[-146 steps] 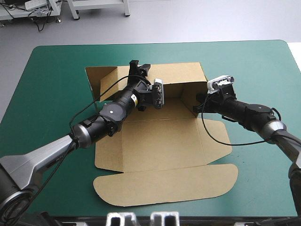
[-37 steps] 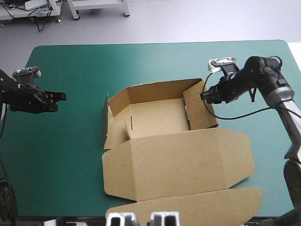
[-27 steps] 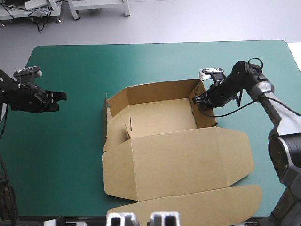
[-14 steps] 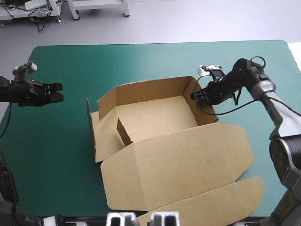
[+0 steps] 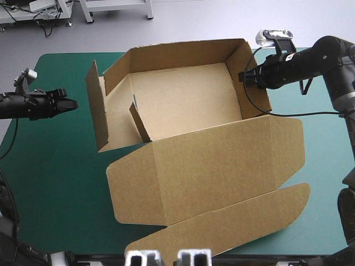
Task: Fold the box
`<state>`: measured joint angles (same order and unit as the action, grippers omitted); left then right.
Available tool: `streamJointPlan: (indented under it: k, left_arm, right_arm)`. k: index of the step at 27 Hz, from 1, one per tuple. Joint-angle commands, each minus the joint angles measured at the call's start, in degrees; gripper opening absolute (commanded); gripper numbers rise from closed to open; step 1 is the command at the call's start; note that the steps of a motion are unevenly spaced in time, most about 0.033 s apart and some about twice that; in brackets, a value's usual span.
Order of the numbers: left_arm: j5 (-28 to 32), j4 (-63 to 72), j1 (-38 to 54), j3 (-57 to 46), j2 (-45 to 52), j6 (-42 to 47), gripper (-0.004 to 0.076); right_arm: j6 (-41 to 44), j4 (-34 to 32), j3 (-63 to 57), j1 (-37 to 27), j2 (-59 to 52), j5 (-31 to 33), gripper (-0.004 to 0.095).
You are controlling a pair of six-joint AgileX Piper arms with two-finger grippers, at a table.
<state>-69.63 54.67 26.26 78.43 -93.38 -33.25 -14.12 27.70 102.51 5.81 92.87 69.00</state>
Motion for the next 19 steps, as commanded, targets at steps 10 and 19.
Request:
streamJointPlan:
  k: [10, 19]
  left_arm:
    - [-4.15, 14.03, -8.19, 1.55, 6.43, -1.98, -0.0004]
    - [-4.15, 15.02, -12.27, 1.65, 11.70, -1.48, -0.0004]
  right_arm:
    - [2.65, 0.69, 3.79, 0.57, -2.73, -3.85, -0.0007]
    - [4.11, -3.58, 3.79, 3.85, -2.73, -10.34, -0.0004]
